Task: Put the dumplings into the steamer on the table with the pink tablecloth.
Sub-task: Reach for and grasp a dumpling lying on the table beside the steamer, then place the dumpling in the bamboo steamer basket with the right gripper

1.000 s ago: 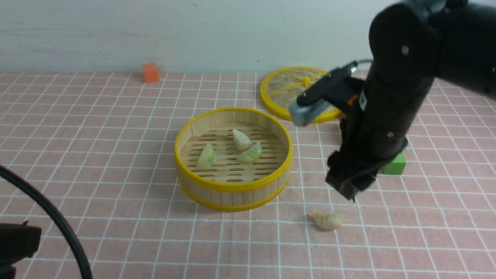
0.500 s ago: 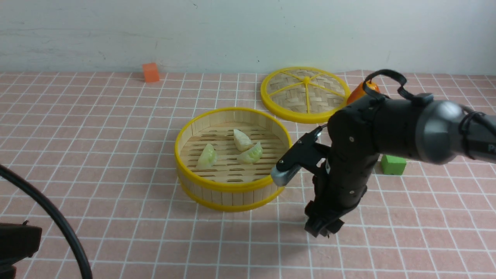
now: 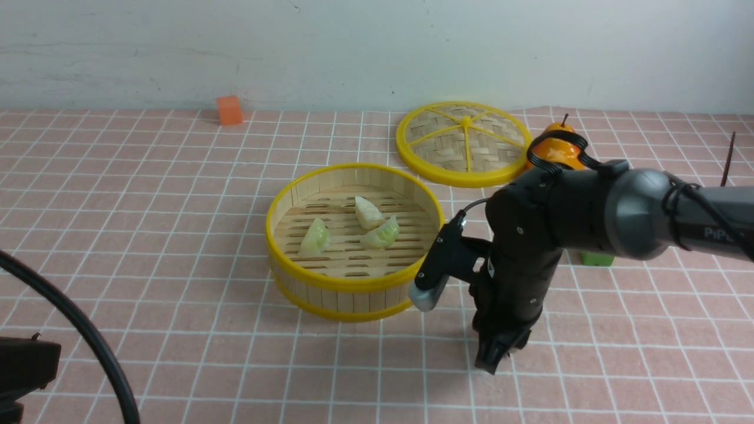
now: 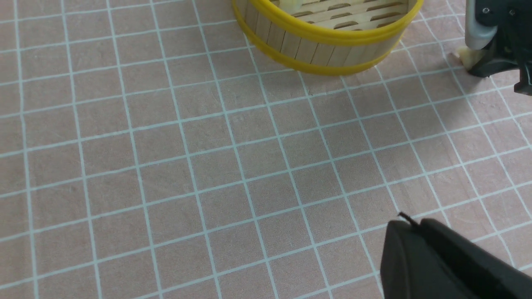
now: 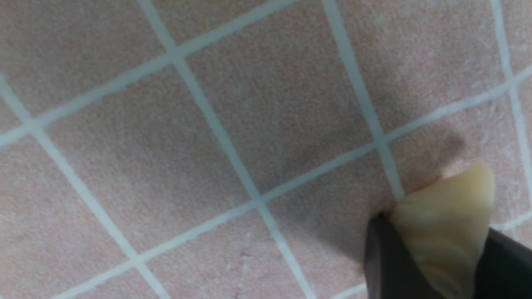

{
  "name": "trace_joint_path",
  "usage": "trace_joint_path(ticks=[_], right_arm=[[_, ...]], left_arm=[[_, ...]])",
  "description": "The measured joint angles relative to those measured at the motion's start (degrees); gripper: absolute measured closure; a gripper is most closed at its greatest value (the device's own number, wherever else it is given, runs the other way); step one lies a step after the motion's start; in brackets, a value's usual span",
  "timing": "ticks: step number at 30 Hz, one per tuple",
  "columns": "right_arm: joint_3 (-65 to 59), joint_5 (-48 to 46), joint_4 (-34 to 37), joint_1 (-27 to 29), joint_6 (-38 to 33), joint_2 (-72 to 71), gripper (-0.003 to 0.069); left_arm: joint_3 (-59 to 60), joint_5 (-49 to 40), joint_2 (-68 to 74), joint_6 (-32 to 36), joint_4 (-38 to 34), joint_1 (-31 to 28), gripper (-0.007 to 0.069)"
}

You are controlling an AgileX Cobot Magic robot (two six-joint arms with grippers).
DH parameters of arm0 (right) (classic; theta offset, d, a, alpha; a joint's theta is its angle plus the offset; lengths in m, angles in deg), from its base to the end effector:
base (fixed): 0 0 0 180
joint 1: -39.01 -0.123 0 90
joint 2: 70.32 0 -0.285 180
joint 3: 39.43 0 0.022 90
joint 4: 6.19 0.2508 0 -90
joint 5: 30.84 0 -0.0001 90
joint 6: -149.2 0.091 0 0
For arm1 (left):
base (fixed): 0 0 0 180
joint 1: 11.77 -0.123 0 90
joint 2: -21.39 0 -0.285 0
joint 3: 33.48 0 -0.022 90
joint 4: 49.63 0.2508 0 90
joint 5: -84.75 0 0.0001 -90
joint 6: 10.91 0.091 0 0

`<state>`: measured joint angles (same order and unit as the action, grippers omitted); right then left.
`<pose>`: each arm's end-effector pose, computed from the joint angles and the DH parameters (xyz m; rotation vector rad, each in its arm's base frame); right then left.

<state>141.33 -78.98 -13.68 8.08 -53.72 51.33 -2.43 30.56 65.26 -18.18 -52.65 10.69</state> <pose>0.3422 0.1947 0.1669 -1.4327 2.5679 -0.1355 0.0923 -0.0424 0.3496 0.2888 2.2562 -0.3408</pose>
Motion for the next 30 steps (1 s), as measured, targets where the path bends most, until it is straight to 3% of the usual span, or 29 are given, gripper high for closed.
trace_joint_path(ticks=[5, 9, 15, 30], right_arm=[[6.84, -6.38, -0.52, -0.24, 2.18, 0.18, 0.0463], [18.78, -11.66, 5.61, -1.55, 4.18, 0.3, 0.0463], [32.56, -6.52, 18.14, -2.28, 6.65, 3.1, 0.0463], [40.7, -7.05, 20.79, -2.31, 9.01, 17.9, 0.0463]], left_arm=[[0.0, 0.11, 0.0, 0.0, 0.05, 0.0, 0.0603], [0.0, 0.47, 0.0, 0.0, 0.06, 0.0, 0.0603], [0.0, 1.05, 0.0, 0.0, 0.11, 0.0, 0.0603], [0.0, 1.04, 0.0, 0.0, 0.05, 0.0, 0.0592]])
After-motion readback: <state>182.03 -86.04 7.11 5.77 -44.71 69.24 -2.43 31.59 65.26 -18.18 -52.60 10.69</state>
